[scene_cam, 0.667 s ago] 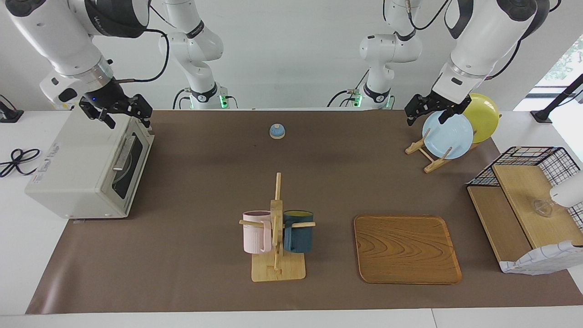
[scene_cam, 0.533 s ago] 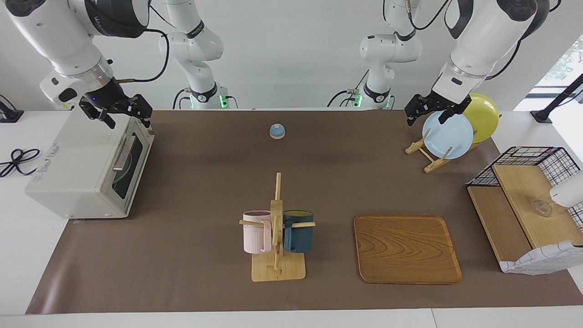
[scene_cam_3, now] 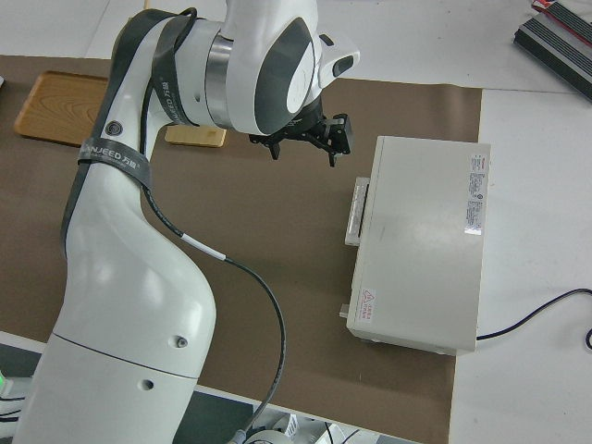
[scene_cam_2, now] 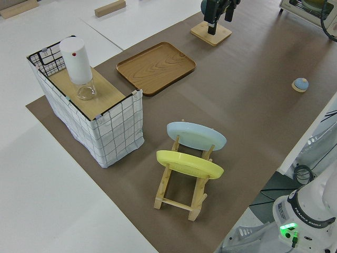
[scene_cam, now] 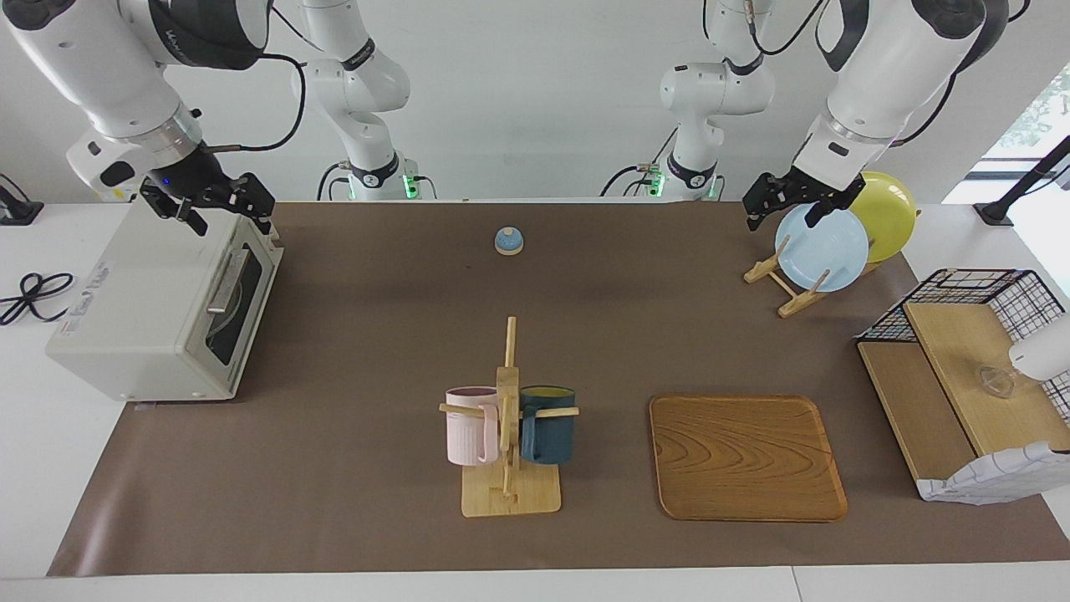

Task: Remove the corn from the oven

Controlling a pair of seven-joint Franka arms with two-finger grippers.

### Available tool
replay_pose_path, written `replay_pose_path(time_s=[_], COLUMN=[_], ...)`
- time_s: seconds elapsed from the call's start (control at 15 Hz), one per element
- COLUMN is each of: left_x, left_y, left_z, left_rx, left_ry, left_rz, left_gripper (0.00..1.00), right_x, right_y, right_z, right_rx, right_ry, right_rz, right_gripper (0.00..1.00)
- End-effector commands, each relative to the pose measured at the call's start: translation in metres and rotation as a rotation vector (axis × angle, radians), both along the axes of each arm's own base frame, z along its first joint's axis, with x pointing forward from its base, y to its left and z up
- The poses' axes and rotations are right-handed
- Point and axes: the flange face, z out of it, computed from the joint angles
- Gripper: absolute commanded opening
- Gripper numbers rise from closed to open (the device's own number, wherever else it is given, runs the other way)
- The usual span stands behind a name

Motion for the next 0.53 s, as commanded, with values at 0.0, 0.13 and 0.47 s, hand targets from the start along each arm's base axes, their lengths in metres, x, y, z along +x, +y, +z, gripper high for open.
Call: replay_pose_path(time_s=[0.0, 0.13, 0.47], left_x=[-0.004, -0.004, -0.004], left_y=[0.004, 0.004, 0.004], left_z=[0.003, 0.003, 0.003], left_rx=[-0.017, -0.017, -0.018], left_ry=[-0.003, -0.003, -0.004], left_rz=[0.005, 0.005, 0.005], left_gripper=[1.00, 1.00, 1.00], right_x=[0.001, -0.005, -0.029], right_y=[-0.003, -0.006, -0.029], right_z=[0.001, -0.012, -0.055], right_rx=[0.017, 0.013, -0.043], right_ry=[-0.041, -0.058, -0.088], right_rz=[-0.014, -0.016, -0.042], right_gripper=[0.65, 0.00, 0.00])
